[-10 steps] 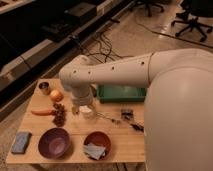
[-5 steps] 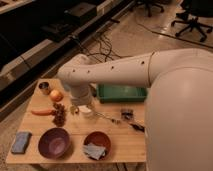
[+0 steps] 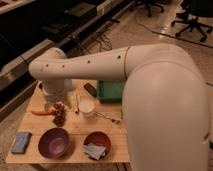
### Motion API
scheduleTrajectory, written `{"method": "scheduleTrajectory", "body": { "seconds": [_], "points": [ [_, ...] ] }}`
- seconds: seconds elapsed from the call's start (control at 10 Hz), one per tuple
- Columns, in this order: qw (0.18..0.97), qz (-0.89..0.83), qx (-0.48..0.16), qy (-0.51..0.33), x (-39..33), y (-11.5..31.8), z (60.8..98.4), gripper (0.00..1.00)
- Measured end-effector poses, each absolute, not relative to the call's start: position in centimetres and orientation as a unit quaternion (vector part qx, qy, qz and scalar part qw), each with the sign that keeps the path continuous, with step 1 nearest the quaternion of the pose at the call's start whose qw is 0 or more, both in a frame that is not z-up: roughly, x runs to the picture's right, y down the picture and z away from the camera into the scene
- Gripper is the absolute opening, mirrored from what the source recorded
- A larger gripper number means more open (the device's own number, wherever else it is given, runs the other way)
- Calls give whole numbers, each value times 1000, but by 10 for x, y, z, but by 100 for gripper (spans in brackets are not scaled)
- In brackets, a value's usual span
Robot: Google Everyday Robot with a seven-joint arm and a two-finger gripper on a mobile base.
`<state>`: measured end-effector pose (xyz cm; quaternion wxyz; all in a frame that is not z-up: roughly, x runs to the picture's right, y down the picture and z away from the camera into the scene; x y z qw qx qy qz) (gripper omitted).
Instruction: Place sponge in plastic cup
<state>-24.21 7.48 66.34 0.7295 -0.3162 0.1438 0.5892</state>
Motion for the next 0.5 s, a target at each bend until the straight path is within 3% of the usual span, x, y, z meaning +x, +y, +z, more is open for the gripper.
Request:
{"method": "scheduleTrajectory", "body": {
  "seconds": [0.5],
  "points": [
    [770,523,-352,96,-324,86,624,65]
  ]
}}
